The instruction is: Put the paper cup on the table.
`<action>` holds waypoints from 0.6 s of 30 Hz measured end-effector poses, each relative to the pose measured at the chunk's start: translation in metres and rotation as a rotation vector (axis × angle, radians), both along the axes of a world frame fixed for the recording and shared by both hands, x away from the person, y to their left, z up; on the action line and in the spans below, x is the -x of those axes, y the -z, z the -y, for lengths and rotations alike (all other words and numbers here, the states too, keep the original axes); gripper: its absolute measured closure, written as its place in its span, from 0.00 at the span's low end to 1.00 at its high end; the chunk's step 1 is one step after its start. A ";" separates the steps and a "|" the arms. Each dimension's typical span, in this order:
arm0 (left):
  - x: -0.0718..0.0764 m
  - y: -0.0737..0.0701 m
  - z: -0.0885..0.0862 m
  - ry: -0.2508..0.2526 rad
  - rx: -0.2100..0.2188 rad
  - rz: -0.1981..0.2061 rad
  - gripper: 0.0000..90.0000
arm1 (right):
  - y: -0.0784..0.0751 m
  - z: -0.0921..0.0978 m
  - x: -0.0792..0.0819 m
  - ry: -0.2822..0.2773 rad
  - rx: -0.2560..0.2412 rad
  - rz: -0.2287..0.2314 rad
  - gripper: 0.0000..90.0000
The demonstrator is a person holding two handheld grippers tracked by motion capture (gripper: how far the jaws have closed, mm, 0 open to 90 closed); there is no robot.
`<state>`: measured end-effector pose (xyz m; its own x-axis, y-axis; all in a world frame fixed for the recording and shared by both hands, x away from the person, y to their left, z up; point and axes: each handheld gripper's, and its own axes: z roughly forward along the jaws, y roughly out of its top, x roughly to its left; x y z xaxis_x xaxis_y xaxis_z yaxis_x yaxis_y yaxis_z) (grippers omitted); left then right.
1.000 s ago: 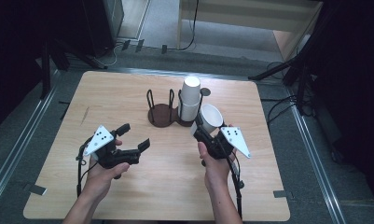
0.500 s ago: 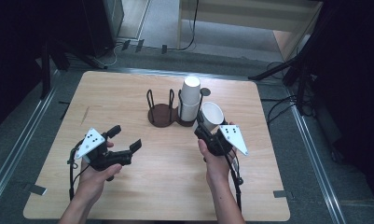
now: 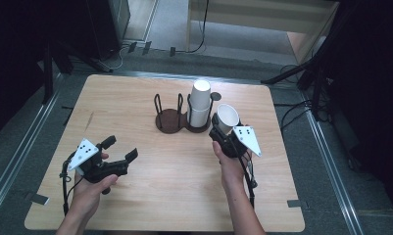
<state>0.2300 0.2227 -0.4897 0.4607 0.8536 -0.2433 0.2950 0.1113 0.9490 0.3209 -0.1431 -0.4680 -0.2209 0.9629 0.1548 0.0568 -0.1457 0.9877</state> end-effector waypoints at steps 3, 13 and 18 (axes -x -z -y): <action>0.001 0.005 -0.004 -0.013 -0.005 -0.008 0.06 | 0.003 0.004 -0.005 0.011 0.008 -0.008 0.34; 0.011 0.020 -0.028 -0.073 -0.030 -0.033 0.06 | 0.013 0.022 -0.022 0.031 0.014 -0.023 0.34; 0.016 0.027 -0.043 -0.107 -0.038 -0.040 0.06 | 0.019 0.032 -0.032 0.046 0.033 -0.036 0.34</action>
